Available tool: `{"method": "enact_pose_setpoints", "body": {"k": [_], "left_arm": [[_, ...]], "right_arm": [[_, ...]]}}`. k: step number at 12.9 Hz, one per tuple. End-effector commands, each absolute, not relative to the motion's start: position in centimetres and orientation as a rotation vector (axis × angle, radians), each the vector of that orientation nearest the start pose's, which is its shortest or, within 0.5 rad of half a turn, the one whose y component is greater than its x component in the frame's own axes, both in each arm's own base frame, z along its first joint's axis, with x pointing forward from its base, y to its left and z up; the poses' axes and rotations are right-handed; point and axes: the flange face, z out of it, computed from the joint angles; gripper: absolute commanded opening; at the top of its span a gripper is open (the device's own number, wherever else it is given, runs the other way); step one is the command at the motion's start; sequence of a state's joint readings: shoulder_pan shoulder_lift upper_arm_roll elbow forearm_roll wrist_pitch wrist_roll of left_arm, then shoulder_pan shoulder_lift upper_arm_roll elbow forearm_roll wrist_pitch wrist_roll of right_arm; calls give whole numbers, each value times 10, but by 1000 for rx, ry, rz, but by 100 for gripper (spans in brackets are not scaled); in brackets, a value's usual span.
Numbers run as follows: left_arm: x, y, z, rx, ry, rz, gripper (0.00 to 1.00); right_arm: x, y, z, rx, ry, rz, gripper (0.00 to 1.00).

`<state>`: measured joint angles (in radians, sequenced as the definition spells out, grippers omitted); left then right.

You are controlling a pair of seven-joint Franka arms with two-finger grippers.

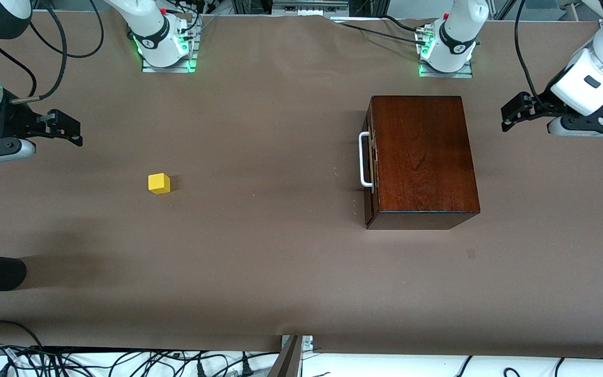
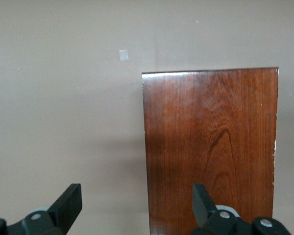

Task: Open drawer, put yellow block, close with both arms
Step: 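Move the left gripper toward the white drawer handle of the wooden box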

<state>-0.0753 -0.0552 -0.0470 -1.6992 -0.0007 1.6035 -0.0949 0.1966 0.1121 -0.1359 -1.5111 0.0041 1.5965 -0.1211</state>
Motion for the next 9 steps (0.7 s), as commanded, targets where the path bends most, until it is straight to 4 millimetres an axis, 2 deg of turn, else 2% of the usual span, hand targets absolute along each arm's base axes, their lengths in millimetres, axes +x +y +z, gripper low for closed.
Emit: {"method": "enact_pose_setpoints", "body": {"k": [1, 4, 5, 7, 9], "left_arm": [[528, -86, 586, -3145, 104, 123, 100], [534, -107, 560, -3132, 166, 224, 100], [534, -128, 552, -3125, 225, 244, 100], [531, -179, 548, -3133, 332, 231, 100], [538, -215, 544, -3146, 332, 181, 100]], "right_arm": [[590, 38, 595, -3121, -281, 36, 100], [590, 38, 596, -3121, -281, 34, 100], [590, 38, 595, -3121, -281, 36, 100], [590, 38, 596, -3121, -281, 34, 100], [590, 38, 595, -3121, -281, 36, 100]]}}
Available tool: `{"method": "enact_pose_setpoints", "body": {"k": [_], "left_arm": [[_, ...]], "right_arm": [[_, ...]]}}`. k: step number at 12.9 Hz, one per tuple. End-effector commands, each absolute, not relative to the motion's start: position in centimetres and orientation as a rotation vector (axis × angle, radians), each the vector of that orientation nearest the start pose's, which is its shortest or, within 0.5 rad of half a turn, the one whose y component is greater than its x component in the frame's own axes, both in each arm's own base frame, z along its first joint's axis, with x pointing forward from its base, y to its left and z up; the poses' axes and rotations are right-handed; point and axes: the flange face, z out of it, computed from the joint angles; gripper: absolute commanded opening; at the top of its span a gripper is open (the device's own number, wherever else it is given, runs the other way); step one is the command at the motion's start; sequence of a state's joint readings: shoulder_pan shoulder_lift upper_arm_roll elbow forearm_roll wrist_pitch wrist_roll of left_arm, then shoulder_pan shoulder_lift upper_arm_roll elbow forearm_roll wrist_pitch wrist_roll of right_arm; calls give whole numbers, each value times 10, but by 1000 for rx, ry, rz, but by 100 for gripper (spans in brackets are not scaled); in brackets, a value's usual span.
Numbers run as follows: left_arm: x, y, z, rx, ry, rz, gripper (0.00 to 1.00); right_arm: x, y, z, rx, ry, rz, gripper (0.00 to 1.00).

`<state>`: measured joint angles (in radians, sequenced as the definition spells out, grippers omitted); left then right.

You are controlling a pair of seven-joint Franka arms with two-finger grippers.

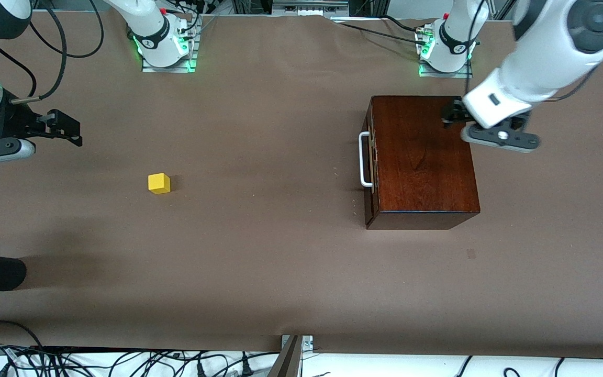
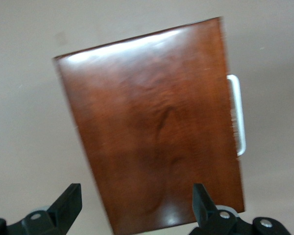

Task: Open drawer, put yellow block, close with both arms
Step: 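Move the left gripper toward the white drawer handle of the wooden box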

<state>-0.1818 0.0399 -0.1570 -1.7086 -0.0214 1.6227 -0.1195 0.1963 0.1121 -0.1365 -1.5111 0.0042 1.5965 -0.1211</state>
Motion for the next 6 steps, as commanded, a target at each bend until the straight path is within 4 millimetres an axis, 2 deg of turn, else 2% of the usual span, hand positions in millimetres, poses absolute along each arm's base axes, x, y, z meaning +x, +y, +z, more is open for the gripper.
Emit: {"method": "enact_pose_setpoints", "body": {"k": [1, 3, 5, 6], "left_arm": [[544, -228, 539, -3152, 284, 189, 100], [547, -268, 530, -3153, 217, 199, 100], [544, -305, 508, -3144, 107, 242, 100], [540, -331, 495, -3140, 85, 250, 100]], "right_arm": [[590, 38, 595, -3121, -281, 36, 100], [590, 38, 595, -3121, -281, 36, 100], [590, 38, 594, -3121, -281, 39, 100], [590, 38, 595, -3121, -281, 39, 100]]}}
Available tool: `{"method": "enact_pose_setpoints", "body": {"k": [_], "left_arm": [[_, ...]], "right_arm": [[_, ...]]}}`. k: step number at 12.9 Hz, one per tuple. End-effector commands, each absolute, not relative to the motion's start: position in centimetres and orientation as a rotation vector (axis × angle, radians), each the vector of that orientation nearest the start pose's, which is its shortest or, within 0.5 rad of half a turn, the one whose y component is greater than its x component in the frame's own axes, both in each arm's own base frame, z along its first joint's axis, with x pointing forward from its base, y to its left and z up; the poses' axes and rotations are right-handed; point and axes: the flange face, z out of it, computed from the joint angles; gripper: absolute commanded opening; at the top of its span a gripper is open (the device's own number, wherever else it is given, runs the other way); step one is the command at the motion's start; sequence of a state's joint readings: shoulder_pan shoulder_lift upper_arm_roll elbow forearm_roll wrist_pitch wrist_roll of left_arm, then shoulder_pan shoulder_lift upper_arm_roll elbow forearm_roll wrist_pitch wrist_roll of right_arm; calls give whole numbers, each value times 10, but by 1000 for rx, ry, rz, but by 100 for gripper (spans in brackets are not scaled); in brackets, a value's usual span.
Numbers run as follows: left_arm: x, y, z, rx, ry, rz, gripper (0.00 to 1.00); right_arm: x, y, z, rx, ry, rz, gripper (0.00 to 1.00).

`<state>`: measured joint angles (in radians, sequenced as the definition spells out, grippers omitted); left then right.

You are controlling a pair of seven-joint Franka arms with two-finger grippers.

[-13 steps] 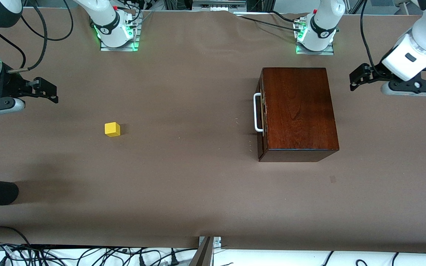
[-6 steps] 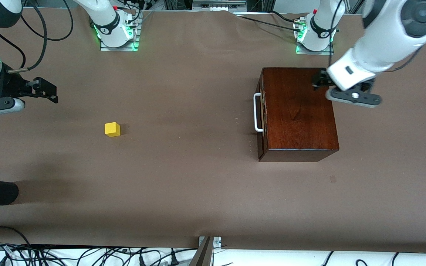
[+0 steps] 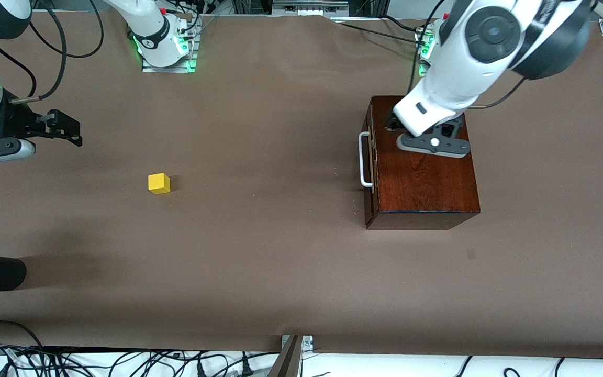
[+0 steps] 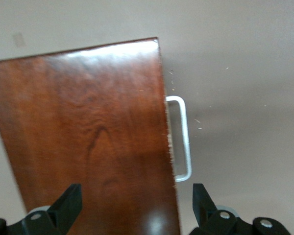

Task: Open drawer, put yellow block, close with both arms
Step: 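Move the left gripper toward the white drawer handle of the wooden box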

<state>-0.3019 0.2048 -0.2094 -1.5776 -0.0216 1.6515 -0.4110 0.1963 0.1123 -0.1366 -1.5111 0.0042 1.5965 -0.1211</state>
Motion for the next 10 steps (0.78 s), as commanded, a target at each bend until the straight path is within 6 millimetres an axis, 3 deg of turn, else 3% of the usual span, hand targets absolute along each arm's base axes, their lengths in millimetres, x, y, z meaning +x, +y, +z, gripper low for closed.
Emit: {"method": "enact_pose_setpoints", "body": {"k": [1, 2, 5, 10], "left_arm": [[537, -354, 483, -3142, 43, 244, 100], [533, -372, 471, -3141, -15, 244, 100], [521, -399, 447, -3095, -36, 214, 100], [511, -408, 399, -3055, -12, 274, 100]], "right_arm": [[590, 38, 595, -3121, -281, 36, 100], [590, 38, 594, -3121, -281, 39, 100], [590, 37, 595, -3121, -279, 39, 100], [591, 39, 596, -3123, -284, 24, 100]]}}
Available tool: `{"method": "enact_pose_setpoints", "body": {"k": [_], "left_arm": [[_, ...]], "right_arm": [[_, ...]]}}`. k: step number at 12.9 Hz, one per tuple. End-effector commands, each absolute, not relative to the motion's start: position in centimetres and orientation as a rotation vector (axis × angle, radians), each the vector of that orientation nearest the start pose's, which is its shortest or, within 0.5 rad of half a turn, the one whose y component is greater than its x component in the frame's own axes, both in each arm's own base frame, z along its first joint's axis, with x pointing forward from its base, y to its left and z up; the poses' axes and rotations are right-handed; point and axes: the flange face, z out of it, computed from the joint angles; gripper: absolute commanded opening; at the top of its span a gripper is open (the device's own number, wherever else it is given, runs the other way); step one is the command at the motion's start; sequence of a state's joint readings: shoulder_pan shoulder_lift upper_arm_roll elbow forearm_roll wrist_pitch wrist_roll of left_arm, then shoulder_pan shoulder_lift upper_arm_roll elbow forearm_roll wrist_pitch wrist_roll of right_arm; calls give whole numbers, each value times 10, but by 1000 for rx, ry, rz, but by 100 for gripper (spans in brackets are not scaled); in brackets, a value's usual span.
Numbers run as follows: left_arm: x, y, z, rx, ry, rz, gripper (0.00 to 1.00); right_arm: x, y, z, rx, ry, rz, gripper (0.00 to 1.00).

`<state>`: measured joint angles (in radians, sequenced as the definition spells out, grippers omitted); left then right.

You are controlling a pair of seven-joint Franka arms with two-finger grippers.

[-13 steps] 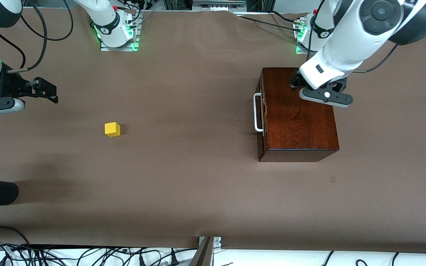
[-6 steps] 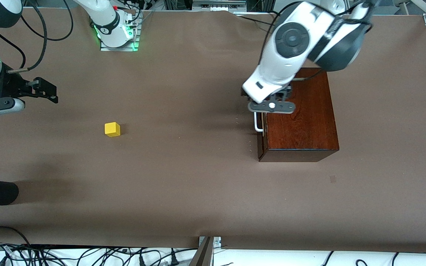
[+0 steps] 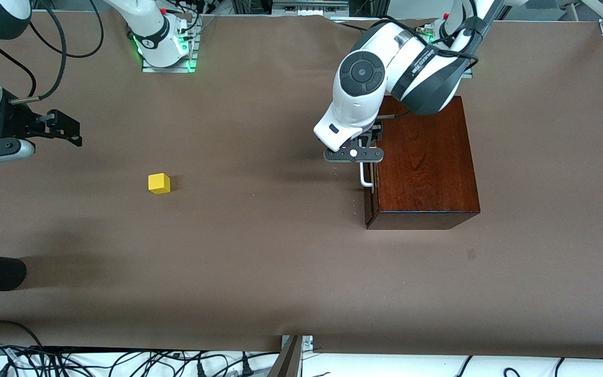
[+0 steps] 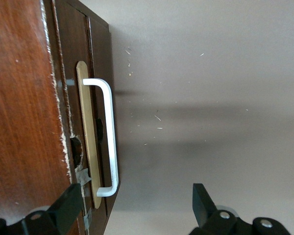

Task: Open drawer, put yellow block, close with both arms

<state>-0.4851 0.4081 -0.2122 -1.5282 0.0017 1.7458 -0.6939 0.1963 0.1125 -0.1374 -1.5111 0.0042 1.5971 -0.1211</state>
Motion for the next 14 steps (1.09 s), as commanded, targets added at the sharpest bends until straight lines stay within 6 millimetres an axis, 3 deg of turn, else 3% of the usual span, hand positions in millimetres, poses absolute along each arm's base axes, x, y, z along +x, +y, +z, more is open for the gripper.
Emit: {"method": "enact_pose_setpoints", "body": {"k": [1, 7, 14], "left_arm": [[509, -408, 389, -3052, -10, 275, 100], [509, -414, 349, -2929, 55, 160, 100], [517, -414, 329, -2909, 90, 100, 100]], "right_arm": [[595, 39, 598, -3121, -283, -16, 100], [597, 53, 600, -3121, -300, -67, 100], [602, 52, 591, -3124, -310, -52, 100]]}}
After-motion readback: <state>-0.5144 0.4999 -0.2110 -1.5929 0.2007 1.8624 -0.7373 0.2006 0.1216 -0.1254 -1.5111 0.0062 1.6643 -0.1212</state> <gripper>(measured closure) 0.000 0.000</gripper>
